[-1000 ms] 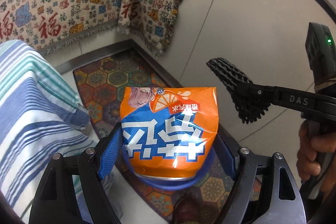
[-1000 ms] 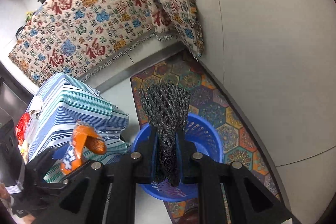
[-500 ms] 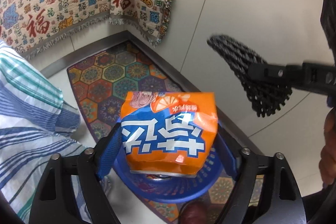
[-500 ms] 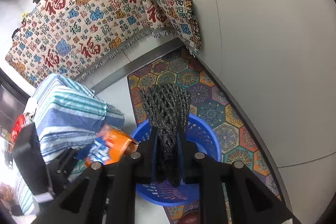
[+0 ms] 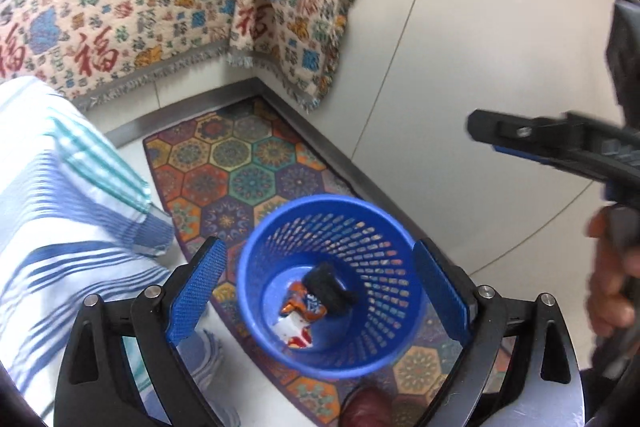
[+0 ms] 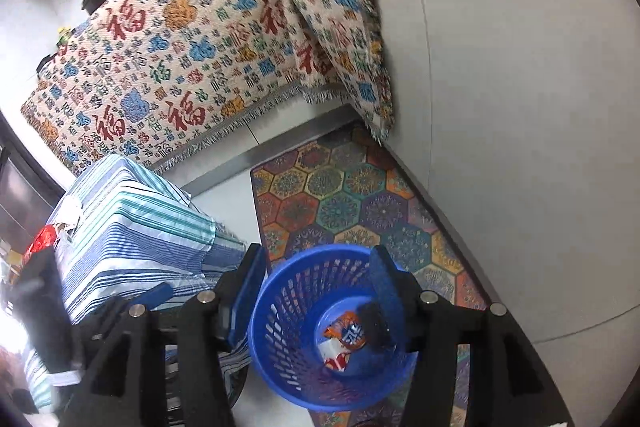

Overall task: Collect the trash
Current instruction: 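Carry both items to the blue wastebasket and open both tools to drop them, then return both tools to the table above the cream snack stick and plastic box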

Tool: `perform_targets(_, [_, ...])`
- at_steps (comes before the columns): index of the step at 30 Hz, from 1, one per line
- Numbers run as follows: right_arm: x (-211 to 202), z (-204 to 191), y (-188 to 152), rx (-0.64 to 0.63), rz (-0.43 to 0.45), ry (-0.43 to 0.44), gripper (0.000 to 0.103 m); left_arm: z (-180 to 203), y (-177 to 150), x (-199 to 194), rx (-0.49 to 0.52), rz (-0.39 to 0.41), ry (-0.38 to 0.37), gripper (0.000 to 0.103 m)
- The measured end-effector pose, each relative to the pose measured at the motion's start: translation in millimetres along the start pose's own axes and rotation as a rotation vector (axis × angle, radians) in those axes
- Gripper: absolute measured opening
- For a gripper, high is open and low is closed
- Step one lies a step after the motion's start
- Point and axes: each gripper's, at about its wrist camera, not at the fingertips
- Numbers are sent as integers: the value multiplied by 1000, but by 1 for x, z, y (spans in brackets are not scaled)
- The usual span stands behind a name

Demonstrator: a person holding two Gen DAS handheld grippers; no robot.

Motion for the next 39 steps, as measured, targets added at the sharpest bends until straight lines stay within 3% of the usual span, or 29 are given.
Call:
perform_targets(5, [-16,-45,7,-137,68,0,56,-17,6,-69,4,33,3,96])
perform_targets(9, [-27,-97,0,-257,101,66,56,-46,-9,-131,-2,32,45,98])
perform_targets(15, [-34,-190,-35,-400,50,247,56,-114,-45,-211,-37,-8,167,98])
perform_targets(21, [-24,-269,-84,-485,-41,386,56,-192,-58,-265,-138,45,323,98])
perform_targets(25, [-12,-301,-115,-560,-78,374,57,-227,-51,-268,-234,94,360,98])
perform_targets(32, [-8,-314,-116,-556,-60,352,59,-248,-34,-222,-236,61,389,96])
perform_targets(36, [-5,-316,-115,-559,-68,358,59,-261,-36,-192,-219,-6,459,77])
perform_targets(39, [-3,-315,-112,-556,-79,357,59,-258,-42,-186,-160,-14,494,48])
Point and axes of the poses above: each gripper's, at about its wrist camera, not at the fingertips, and x roughly the way its jaws point, z to its right, y to its top, and after that the axes turned 14 degrees about z, right-handed
